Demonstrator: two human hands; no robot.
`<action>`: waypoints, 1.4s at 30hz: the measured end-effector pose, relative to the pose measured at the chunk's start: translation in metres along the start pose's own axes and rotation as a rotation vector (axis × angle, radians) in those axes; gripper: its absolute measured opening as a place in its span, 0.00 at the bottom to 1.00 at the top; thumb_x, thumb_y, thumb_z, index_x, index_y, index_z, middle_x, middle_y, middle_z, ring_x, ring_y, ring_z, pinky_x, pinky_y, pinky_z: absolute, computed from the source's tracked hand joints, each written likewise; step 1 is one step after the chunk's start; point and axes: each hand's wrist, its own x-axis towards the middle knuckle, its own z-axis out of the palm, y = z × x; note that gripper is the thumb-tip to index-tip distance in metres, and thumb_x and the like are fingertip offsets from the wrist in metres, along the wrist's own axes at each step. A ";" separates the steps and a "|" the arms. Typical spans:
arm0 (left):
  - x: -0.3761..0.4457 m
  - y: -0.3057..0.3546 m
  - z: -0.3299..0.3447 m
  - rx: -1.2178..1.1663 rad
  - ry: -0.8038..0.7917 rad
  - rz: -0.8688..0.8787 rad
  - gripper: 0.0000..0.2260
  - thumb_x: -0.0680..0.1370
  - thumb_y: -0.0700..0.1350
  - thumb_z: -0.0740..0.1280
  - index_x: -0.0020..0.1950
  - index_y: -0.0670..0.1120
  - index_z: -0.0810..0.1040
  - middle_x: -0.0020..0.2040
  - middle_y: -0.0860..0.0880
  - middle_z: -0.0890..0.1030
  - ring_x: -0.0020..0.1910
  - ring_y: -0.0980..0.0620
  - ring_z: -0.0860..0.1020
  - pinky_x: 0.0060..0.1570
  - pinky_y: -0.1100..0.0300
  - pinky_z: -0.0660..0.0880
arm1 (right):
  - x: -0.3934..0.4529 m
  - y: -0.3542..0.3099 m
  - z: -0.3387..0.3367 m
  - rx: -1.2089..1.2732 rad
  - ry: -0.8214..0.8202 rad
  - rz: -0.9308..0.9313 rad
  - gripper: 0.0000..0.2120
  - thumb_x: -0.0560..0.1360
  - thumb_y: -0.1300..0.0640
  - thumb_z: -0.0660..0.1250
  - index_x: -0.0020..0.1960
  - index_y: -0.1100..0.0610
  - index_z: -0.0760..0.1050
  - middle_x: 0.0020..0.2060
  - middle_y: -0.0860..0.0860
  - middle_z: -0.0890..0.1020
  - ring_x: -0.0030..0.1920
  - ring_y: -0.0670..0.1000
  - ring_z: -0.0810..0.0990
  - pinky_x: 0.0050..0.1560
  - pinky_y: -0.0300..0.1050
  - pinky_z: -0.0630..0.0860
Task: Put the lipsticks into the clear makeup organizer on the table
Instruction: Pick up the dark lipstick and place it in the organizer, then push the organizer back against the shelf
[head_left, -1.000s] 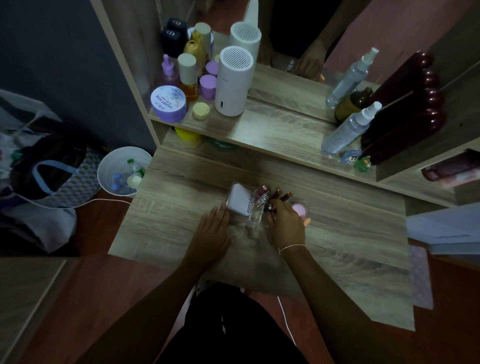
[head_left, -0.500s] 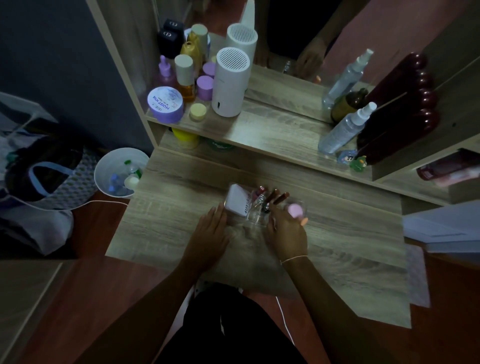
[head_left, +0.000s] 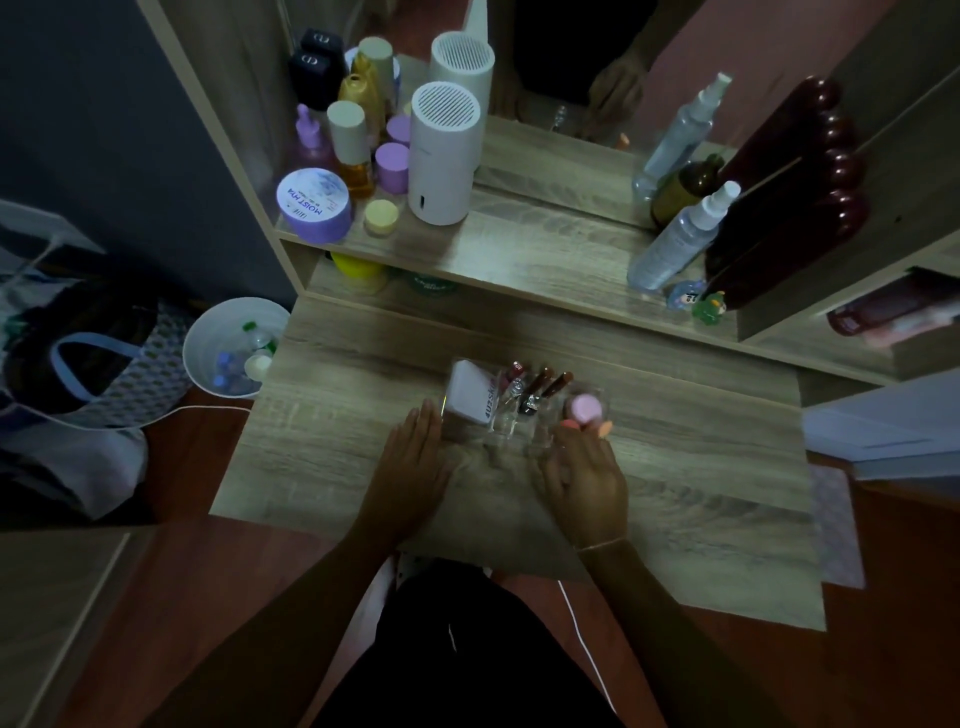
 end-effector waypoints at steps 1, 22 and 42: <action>0.000 0.000 0.000 -0.004 0.003 -0.008 0.31 0.77 0.55 0.51 0.72 0.34 0.57 0.73 0.32 0.61 0.72 0.34 0.60 0.69 0.37 0.61 | -0.009 0.007 0.001 -0.020 0.001 0.007 0.13 0.74 0.57 0.60 0.53 0.60 0.78 0.46 0.58 0.84 0.43 0.57 0.78 0.44 0.50 0.76; 0.013 -0.013 0.019 0.081 -0.036 0.033 0.28 0.77 0.49 0.50 0.74 0.36 0.53 0.74 0.34 0.61 0.73 0.36 0.59 0.69 0.38 0.58 | -0.042 0.049 0.039 0.044 -0.342 0.285 0.34 0.79 0.46 0.56 0.76 0.64 0.48 0.76 0.64 0.55 0.77 0.61 0.53 0.76 0.59 0.54; 0.056 0.057 0.040 0.116 -0.081 0.156 0.28 0.79 0.47 0.52 0.75 0.39 0.45 0.77 0.39 0.52 0.76 0.41 0.51 0.74 0.43 0.54 | -0.038 0.133 0.010 -0.126 -0.378 0.388 0.36 0.78 0.40 0.51 0.75 0.64 0.51 0.75 0.63 0.58 0.76 0.61 0.56 0.74 0.64 0.57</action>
